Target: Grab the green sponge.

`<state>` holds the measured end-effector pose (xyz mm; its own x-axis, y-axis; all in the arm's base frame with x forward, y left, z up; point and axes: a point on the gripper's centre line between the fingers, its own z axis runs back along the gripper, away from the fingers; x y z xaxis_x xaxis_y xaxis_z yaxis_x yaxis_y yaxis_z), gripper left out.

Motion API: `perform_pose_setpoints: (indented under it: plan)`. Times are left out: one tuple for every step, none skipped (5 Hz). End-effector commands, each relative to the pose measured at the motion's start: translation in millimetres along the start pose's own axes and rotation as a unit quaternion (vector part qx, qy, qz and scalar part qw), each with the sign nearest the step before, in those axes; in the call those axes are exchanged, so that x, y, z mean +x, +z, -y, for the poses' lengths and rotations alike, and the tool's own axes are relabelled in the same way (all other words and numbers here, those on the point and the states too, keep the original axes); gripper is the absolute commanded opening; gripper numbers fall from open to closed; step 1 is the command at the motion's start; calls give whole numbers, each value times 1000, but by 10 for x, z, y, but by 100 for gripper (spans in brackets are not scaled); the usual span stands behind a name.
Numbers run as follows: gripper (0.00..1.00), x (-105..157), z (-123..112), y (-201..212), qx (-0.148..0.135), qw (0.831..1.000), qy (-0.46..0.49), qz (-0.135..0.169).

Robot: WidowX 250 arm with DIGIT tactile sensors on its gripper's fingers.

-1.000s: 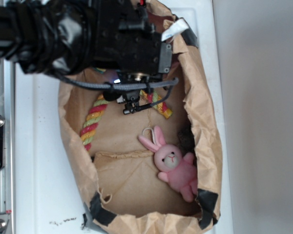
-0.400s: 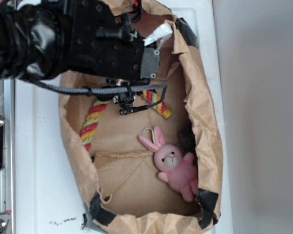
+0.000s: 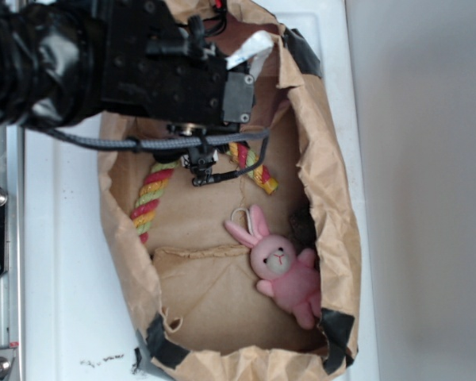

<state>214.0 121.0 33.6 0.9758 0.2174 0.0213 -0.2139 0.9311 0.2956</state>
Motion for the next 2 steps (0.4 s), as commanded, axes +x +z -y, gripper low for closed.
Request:
perform_pose_setpoints:
  plan:
    - [100,-192,88,472,-32,999,14,20]
    - [100,-175,177,602,-46,999,13,25]
